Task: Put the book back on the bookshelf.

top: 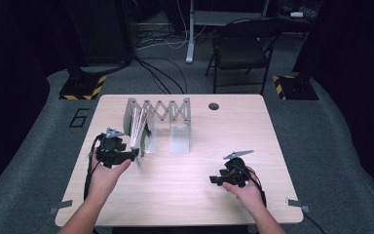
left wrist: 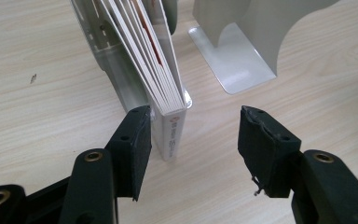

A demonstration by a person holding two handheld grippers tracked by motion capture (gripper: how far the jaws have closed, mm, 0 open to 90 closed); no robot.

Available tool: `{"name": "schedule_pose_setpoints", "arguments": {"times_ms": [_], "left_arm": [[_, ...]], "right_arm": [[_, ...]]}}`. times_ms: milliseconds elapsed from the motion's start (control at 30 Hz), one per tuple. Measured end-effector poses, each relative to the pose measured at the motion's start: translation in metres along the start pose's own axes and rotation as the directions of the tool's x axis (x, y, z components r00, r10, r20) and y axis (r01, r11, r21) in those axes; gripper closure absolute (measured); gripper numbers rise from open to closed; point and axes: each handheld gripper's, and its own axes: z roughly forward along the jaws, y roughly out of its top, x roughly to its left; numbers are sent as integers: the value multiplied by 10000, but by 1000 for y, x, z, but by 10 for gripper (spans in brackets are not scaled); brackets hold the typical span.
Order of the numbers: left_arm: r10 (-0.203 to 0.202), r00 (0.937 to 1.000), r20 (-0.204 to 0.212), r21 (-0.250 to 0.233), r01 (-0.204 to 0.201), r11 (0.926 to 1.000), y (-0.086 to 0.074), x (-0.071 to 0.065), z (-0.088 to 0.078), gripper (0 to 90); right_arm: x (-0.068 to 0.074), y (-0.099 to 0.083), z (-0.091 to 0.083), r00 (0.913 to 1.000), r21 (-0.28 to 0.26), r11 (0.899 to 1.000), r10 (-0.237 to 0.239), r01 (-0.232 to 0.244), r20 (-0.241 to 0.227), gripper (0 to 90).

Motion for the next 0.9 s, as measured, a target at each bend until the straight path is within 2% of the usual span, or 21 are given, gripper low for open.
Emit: {"name": "schedule_pose_setpoints", "arguments": {"times_ms": [600, 900], "left_arm": [[597, 9952, 771, 7, -599, 9982, -17, -10, -26, 444], [650, 9934, 941, 130, -665, 9977, -31, -11, -24, 444]], "right_arm": [[0, 0, -1, 10000, -25, 10000, 63, -63, 11, 412], [0, 0, -1, 10000, -45, 10000, 3, -3, 7, 412]]}}
